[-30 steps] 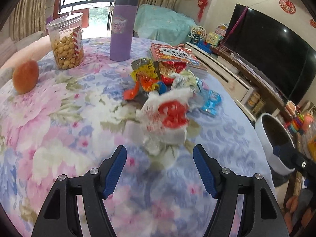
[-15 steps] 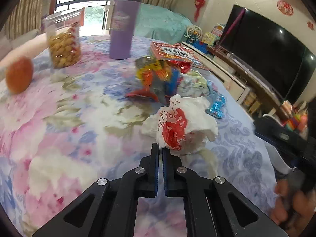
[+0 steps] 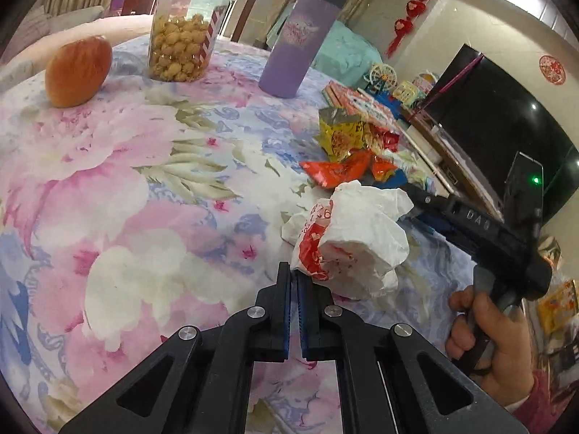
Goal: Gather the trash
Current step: 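Grasp the red-and-white plastic bag with left gripper while right gripper grasps crumpled tissues, then carry the plastic bag and crumpled tissues over the bin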
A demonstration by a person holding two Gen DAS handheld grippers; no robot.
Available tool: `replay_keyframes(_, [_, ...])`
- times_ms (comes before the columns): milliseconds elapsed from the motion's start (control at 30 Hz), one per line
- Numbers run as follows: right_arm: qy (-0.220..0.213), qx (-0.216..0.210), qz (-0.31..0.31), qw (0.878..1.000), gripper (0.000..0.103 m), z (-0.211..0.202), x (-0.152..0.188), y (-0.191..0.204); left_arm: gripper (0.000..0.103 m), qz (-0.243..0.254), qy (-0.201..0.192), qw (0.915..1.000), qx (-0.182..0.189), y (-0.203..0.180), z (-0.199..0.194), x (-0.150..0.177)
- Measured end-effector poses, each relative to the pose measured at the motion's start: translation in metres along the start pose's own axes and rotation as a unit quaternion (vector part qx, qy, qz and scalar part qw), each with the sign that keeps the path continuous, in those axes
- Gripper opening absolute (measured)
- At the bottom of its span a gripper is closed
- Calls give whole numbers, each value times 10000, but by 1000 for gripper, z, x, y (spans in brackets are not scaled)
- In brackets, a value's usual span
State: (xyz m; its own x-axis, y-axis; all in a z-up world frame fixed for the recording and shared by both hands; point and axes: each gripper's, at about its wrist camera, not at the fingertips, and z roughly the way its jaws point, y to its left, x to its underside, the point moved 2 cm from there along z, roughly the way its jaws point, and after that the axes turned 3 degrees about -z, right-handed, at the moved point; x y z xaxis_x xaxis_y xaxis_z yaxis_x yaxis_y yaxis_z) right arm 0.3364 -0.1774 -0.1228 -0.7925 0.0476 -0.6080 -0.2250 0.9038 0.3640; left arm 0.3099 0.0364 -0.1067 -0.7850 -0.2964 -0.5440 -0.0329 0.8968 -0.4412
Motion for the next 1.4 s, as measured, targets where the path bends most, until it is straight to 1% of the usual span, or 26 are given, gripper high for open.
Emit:
replay_keyframes(167, [-139,30,145,9998,41,-16,4,-4,2,148,65,9998,-141,-8,3,1])
replay_keyframes(267, [-256,9,205,9995,41,-34,12,-7,2,183,13,9998,-104,-10,0,1])
replay_keyframes(367, [-419,-56,222,9989,41,-53,21,-7,2,305,-171,9993,-101,-14,-8,3])
replay_keyframes(467, [-582,-90,177,9981,40,-76,32,-1,2,490,-404,9976,-284,-22,-21,8])
replay_keyframes(500, [-594,-93,196,9980,40,-85,37,-2,1,498,-424,9972,-359,-24,-26,10])
replay_keyframes(533, [-587,-108,229,9980,40,-94,42,-2,1,448,-417,9975,-357,-26,-32,14])
replay_keyframes(600, [-594,-105,227,9979,40,-108,50,-1,1,424,-408,9978,-295,-31,-41,22])
replay_keyframes(667, [-607,-58,170,9980,40,-127,61,-2,1,560,-393,9972,-307,-40,-48,32])
replay_keyframes(800, [-590,57,106,9982,40,-150,77,-3,1,674,-249,9974,-83,-59,-60,50])
replay_keyframes(933, [-643,190,94,9977,40,-175,92,-9,1,941,-210,9953,26,-81,-71,61])
replay_keyframes(1100, [-778,360,210,9961,40,-202,105,-18,1,1198,-136,9926,176,-105,-76,71])
replay_keyframes(1400, [-998,615,443,9921,40,-233,117,-39,1,1608,-8,9862,396,-145,-77,88])
